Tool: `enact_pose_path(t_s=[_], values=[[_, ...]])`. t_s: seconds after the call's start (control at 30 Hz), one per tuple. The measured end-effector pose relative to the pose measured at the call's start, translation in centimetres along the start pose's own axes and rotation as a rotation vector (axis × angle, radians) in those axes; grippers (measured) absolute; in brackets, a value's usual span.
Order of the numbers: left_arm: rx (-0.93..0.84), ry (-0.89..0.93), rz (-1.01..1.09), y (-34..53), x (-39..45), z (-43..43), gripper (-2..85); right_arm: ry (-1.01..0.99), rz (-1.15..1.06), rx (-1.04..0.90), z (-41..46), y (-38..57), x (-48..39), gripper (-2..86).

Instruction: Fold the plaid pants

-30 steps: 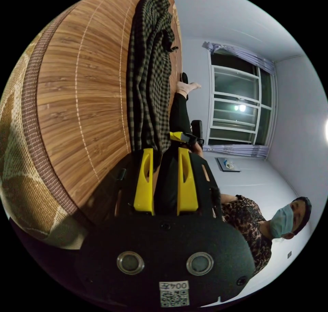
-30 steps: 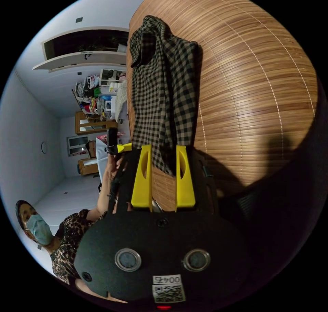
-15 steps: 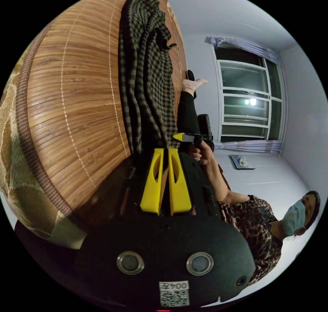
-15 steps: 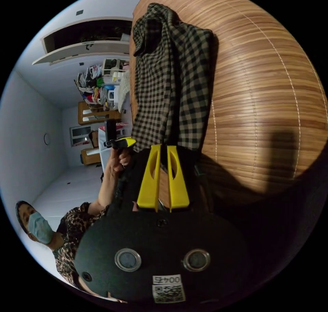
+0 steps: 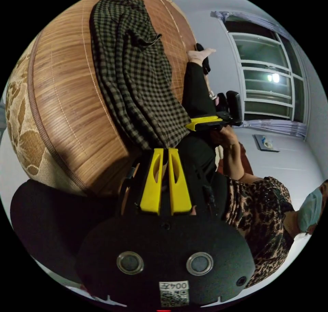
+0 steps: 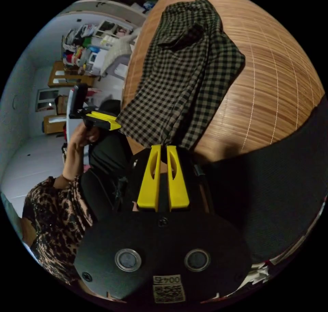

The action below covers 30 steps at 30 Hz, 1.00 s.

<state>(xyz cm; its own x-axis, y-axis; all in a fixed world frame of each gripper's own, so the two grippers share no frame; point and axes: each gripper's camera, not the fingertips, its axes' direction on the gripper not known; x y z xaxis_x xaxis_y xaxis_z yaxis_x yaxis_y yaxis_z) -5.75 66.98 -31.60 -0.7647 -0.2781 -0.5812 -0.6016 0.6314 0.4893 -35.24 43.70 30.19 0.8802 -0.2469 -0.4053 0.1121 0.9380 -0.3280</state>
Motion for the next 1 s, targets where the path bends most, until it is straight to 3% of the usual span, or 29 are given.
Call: enact_pose_path(t_s=[0.17,0.33,0.43,0.57,0.77,0.87,1.0], values=[[-0.16,-0.203,-0.032,0.1,2.2,4.4,2.9,0.259,-0.012,-0.198,4.8,-1.8,-2.7,6.6],[-0.243,-0.322,0.01,2.0,5.3,5.7,4.0,0.329,-0.077,-0.273,5.9,-1.6,-5.3,10.0],[-0.068,-0.448,0.083,4.4,8.7,2.9,6.0,0.373,-0.107,-0.155,3.4,-0.8,-6.9,10.1],[0.247,-0.525,0.252,4.8,13.3,2.1,10.5,0.452,-0.192,0.164,0.7,-1.6,-9.1,9.2],[0.302,-0.634,0.335,0.9,14.5,9.4,10.8,0.503,-0.16,0.417,2.4,-5.2,-8.9,9.8],[0.301,-0.798,0.311,0.3,14.0,12.5,9.5,0.572,-0.123,0.438,3.9,-6.7,-8.5,10.8],[0.363,-0.849,0.299,1.7,13.7,13.8,7.2,0.621,-0.139,0.426,5.7,-7.1,-7.8,8.8]])
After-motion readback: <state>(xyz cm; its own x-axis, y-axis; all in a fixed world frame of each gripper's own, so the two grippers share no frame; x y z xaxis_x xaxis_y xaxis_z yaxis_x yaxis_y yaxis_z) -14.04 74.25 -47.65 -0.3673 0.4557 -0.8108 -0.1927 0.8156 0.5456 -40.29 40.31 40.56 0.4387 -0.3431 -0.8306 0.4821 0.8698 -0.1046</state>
